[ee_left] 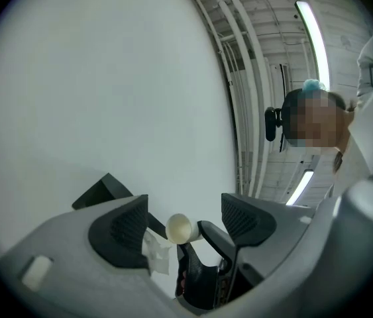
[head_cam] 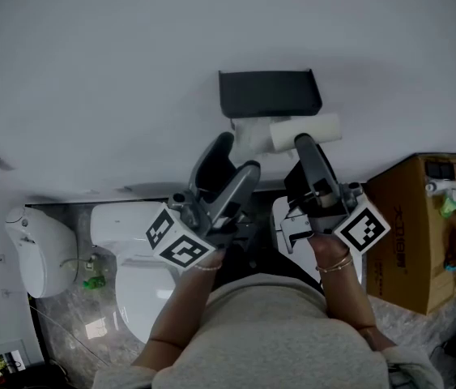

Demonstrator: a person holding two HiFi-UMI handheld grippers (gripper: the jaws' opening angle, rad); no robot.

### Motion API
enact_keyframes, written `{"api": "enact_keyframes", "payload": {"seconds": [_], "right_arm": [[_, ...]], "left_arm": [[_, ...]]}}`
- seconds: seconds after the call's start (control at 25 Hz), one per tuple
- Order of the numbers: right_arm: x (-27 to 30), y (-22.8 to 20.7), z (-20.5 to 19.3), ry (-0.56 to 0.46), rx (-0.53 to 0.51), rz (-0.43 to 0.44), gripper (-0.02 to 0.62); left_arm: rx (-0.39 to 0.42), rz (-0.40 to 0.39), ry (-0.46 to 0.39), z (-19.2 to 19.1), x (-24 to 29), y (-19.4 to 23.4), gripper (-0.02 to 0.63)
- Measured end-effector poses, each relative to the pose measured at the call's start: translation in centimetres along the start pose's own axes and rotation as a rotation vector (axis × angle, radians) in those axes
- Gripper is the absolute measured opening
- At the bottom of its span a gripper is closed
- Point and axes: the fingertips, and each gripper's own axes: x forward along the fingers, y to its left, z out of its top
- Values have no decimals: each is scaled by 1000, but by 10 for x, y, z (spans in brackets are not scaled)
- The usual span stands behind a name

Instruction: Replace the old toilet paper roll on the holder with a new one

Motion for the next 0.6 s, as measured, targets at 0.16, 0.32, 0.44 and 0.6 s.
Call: {"api": "enact_keyframes", "payload": {"seconds": [0.16,0.32,0.44,0.6], "right_arm": [[7,6,2,10,16,20,186],[12,9,3,17,2,34,186],[19,11,6,12,-6,45,186],[22,15,8,7,-14,62,184]], "left_arm": [[46,-46,-6,8,10,-6,320],[84,-77,15,12,19,-9,262],[74,-74,11,16,25,-3,224],[66,-79,15,15,27,-3,147]]}}
